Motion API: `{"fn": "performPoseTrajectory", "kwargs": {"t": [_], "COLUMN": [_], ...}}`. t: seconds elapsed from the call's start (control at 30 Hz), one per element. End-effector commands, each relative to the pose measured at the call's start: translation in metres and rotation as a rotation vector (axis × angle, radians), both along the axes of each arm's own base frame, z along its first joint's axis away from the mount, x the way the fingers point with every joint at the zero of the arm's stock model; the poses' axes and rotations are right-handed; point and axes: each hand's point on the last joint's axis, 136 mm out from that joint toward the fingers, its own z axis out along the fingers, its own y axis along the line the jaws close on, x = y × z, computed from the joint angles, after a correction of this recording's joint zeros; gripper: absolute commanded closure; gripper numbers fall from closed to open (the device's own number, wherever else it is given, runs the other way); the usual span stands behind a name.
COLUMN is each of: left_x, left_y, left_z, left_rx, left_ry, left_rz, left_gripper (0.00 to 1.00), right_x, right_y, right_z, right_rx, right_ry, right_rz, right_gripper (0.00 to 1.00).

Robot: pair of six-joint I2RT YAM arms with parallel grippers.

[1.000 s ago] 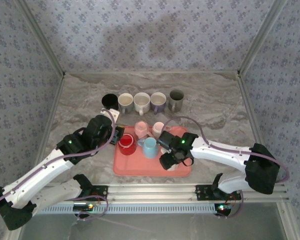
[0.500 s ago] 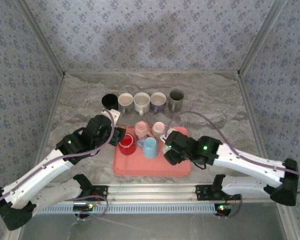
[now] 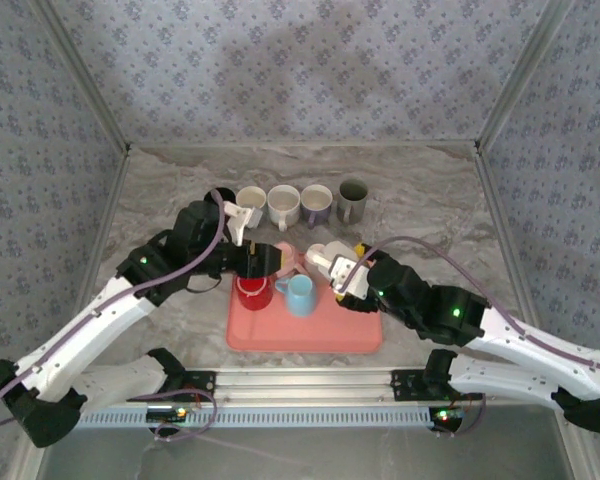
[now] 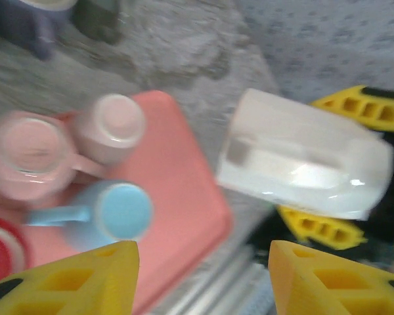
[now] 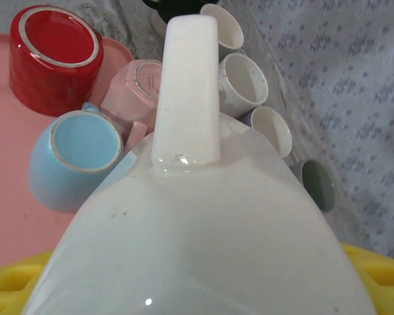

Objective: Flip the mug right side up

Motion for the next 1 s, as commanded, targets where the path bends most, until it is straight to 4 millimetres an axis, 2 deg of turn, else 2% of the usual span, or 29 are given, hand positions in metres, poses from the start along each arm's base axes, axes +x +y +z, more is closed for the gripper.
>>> {"fn": "performPoseTrajectory", "kwargs": {"t": [0.0, 0.13, 0.27, 0.47, 0.67, 0.97], "left_x": [-0.017, -0.015, -0.017, -0.015, -0.012, -0.021], "left_y": [-0.026, -0.033, -0.041, -0.049, -0.05, -0.056], "left_z": [0.022, 0.025, 0.019, 0.019, 0.011, -0.011], "left_rx": [-0.246, -0.36, -0.386, -0.469, -0.497, -0.506], "left_ry": [0.217, 0.318, 0.415, 0.534, 0.586, 0.632], "left_rz": [-0.128, -0.172, -0.219, -0.233, -0.202, -0.165], "left_gripper": [0.44, 0.42, 0.34, 0.31, 0.32, 0.33], "right_x": [0.004, -0.003, -0.01, -0.019, -0.018, -0.012], "right_y": [0.01, 0.009, 0.006, 0.006, 0.005, 0.005], "right_z": [0.029, 0.03, 0.028, 0.035, 0.039, 0.047], "right_rx": [0.014, 0.012, 0.011, 0.021, 0.026, 0.029], "right_ry": [-0.149, -0.192, -0.207, -0.263, -0.287, -0.339], "right_rz": [0.085, 0.145, 0.185, 0.255, 0.251, 0.229], "right_gripper": [1.0, 1.0, 1.0, 1.0, 1.0, 1.0]}}
